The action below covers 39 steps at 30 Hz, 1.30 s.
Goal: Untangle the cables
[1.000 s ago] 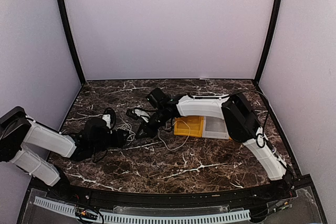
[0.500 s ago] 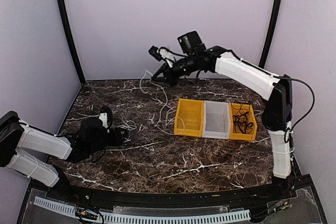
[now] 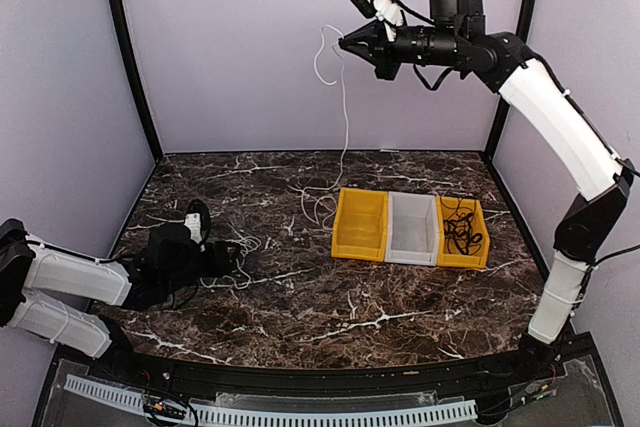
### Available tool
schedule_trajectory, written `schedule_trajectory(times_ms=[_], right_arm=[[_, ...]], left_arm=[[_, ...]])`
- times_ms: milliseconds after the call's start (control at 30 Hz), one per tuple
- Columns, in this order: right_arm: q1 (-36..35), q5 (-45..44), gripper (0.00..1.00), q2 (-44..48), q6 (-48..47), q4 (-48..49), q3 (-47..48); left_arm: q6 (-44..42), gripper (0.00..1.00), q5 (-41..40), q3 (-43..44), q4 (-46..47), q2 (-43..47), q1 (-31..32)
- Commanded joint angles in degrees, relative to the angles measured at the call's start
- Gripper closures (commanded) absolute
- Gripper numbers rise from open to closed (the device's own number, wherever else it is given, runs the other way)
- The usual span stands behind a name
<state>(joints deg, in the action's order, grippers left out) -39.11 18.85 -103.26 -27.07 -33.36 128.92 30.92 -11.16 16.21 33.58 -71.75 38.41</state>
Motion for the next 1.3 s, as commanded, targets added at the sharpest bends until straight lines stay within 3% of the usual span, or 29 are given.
schedule_trajectory(times_ms=[0, 133, 233, 567, 767, 1000, 1267], right_arm=[[3.7, -6.2, 1.0, 2.1, -4.0, 1.0, 3.9], [7.1, -7.5, 1.0, 3.5, -5.3, 1.6, 6.2], [8.3, -4.1, 1.0, 5.6, -4.0, 0.6, 2.3], [8.3, 4.6, 1.0, 13.4, 1.0, 6.8, -32.4], [8.3, 8.1, 1.0, 10.6, 3.7, 12.4, -44.6], [8.3, 8.7, 1.0, -1.0, 3.9, 13.1, -44.7], [6.3, 5.8, 1.0, -11.1, 1.4, 3.5, -39.7]], left_arm=[[0.7, 0.46, -0.6, -0.8, -2.9, 4.0, -0.1], [0.6, 0.46, -0.7, -0.4, -4.3, 5.3, -0.1], [0.6, 0.46, -0.3, 0.2, -5.3, 5.6, -0.1], [-1.2, 0.46, 0.1, 2.2, -6.7, 7.0, -0.1], [-2.6, 0.46, -0.5, 3.9, -7.4, 6.4, -0.2], [-1.5, 0.46, 0.4, 3.1, -5.9, 4.2, -0.1], [-1.6, 0.46, -1.1, 1.1, -5.4, 6.0, -0.1]])
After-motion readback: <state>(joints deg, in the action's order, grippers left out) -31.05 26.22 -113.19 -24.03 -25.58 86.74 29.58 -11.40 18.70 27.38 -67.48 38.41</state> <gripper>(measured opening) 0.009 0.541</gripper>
